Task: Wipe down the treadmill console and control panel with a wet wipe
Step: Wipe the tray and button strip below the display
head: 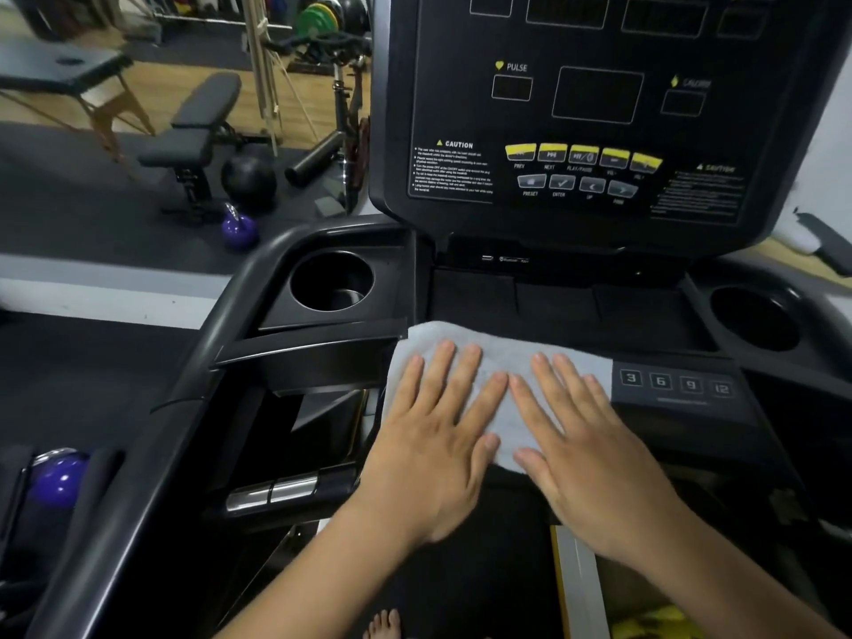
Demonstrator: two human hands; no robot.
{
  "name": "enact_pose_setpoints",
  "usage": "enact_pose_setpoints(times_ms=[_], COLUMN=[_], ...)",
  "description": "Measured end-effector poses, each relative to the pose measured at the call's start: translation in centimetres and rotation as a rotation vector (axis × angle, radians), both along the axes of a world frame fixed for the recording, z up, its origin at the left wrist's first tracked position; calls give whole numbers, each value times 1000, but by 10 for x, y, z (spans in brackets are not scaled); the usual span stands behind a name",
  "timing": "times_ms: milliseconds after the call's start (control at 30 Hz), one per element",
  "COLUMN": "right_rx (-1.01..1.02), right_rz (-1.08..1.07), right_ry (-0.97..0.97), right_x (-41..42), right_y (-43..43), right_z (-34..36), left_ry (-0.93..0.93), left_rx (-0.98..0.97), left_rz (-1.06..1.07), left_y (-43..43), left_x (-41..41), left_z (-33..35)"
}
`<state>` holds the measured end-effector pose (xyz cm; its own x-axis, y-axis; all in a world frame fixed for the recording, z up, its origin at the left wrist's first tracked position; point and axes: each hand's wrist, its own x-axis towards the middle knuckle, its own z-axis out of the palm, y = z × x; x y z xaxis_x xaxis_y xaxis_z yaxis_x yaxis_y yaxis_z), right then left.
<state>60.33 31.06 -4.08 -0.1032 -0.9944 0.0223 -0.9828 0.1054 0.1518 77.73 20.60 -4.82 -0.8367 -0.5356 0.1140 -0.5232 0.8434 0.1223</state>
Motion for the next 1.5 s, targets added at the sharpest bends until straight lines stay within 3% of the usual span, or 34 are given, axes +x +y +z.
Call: enact_pose_setpoints(times_ms=[300, 500, 733, 1000, 1200, 1500], right_rx=[-11, 21, 38, 109, 43, 103], right_rz=[-99, -109, -230, -161, -203, -41], right_ry=[-107, -79, -151, -155, -177, -134], right_x=[-21, -15, -10, 5, 20, 25], right_y=[-31, 17, -24, 12, -46, -13], right_z=[13, 1, 19, 11, 28, 12], left_ry=[-20, 9, -28, 38, 34, 24], left_rx=[10, -18, 2, -37, -40, 57], left_rz=[28, -27, -19, -94, 66, 48], left_y=[-14, 17, -12, 15, -26, 8], left_x=[-46, -22, -50, 3, -19, 28], left_z=[11, -6, 10, -10, 1, -3])
